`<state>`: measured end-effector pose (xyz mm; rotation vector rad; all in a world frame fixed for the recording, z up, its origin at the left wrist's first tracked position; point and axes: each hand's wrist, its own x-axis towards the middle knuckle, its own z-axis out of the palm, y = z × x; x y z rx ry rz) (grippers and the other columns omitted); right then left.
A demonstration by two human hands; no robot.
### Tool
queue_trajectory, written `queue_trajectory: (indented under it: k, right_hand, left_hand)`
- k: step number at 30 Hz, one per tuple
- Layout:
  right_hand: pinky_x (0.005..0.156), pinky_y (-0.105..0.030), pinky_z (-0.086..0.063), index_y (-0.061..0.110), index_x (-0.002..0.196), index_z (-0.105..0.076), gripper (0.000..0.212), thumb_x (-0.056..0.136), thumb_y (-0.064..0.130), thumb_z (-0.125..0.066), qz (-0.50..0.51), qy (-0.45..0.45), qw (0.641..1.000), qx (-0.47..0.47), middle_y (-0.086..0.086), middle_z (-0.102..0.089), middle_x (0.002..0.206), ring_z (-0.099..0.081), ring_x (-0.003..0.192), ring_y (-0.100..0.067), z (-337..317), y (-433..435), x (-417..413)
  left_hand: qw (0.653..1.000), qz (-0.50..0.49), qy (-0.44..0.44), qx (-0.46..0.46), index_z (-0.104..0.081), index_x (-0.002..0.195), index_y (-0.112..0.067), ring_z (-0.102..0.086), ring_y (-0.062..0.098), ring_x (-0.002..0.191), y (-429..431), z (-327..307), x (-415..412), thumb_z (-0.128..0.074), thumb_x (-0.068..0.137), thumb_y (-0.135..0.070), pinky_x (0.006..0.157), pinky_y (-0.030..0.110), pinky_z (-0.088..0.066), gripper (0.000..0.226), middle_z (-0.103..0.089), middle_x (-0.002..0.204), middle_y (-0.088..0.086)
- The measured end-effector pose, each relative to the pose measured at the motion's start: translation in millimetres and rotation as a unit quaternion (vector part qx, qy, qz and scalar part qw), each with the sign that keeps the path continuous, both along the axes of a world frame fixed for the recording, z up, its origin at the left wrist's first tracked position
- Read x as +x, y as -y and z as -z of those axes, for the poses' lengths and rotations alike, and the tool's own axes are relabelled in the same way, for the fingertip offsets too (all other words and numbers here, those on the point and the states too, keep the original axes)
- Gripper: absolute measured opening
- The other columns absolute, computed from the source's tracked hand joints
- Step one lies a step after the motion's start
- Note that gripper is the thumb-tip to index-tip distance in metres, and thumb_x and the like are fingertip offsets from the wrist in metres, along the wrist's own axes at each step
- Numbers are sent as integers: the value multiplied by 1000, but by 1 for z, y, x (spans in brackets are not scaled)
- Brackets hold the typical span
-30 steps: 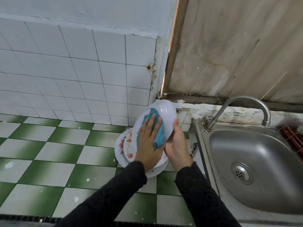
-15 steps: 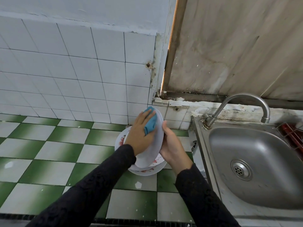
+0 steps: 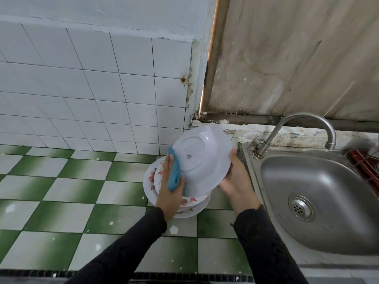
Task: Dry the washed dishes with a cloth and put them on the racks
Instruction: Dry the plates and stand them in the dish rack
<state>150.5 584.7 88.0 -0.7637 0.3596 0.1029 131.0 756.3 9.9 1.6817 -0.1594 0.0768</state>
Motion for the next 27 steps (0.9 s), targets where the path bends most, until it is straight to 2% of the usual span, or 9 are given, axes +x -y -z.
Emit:
queue_trajectory:
  k: [2, 6, 8, 12, 16, 20, 22, 25, 27]
  right_hand:
    - [88, -47, -60, 8, 142, -54, 51, 104, 41, -44, -52, 9, 997, -63, -16, -69, 126, -67, 115, -31, 0, 4, -6]
    - [99, -49, -55, 7, 133, -60, 48, 106, 41, -42, -128, -13, 977, -172, -16, -71, 121, -68, 114, -31, -3, -8, -15]
    - [96, -45, -56, 7, 134, -59, 47, 107, 40, -40, -131, -27, 978, -163, -17, -72, 120, -69, 112, -30, -1, -18, -15]
    - [105, -48, -50, 4, 135, -58, 52, 105, 43, -43, -68, -58, 993, -73, -22, -69, 124, -67, 117, -34, 5, -34, -12]
    - [98, -51, -54, 0, 136, -55, 67, 99, 56, -46, 1, -110, 993, 39, -26, -66, 126, -66, 116, -39, 0, -32, -8]
    - [76, -56, -50, 7, 123, -57, 43, 104, 44, -44, 84, -78, 988, 102, -22, -73, 102, -63, 102, -40, -13, -16, -11]
    - [78, -57, -48, 10, 120, -58, 37, 106, 41, -41, 97, -67, 987, 106, -16, -77, 85, -62, 97, -36, -19, -10, -12]
    - [108, -60, -35, 11, 115, -59, 30, 107, 36, -44, 122, -83, 984, 98, -9, -76, 84, -61, 94, -30, -20, -5, -12]
    - [106, -55, -37, 11, 107, -59, 21, 107, 28, -47, 129, -94, 983, 90, -9, -75, 85, -63, 90, -27, -23, -5, -14]
  left_hand:
    - [983, -10, -118, -143, -33, 151, -25, -46, 19, 134, -12, -4, 17, -52, 84, -70, 113, 51, -37, 82, -47, 147, 1]
    - [986, -27, -143, -81, -54, 137, -10, -62, 9, 78, -18, -24, 44, -46, 104, -29, 87, 33, -55, 39, -63, 83, 7]
    - [995, 21, -95, -8, -52, 140, -14, -65, 16, 100, -10, -39, 45, -46, 104, -25, 101, 41, -50, 38, -66, 113, 15]
    - [958, 81, 134, 239, -41, 145, -29, -22, 6, 146, 9, -39, 21, -46, 96, -38, 123, 41, -15, 50, -35, 155, -8]
    - [876, 97, 279, 381, -20, 156, -27, 0, 22, 153, 15, -21, -13, -51, 88, -31, 123, 48, 1, 74, -13, 164, -5]
    - [831, 92, 323, 443, -8, 158, -24, -3, 29, 152, -10, 15, -25, -61, 85, -39, 121, 54, -12, 91, -6, 166, 0]
    - [843, 65, 327, 422, -8, 158, -26, -6, 28, 152, -18, 21, -24, -61, 87, -39, 123, 48, -11, 89, -6, 166, -1]
    - [889, 21, 289, 355, -18, 155, -26, -14, 19, 151, -22, 14, -13, -73, 85, -28, 124, 32, -8, 89, -13, 164, -5]
    - [923, -5, 252, 290, -28, 152, -25, -21, 10, 148, -22, 3, -4, -74, 85, -27, 122, 27, -15, 81, -21, 161, -9]
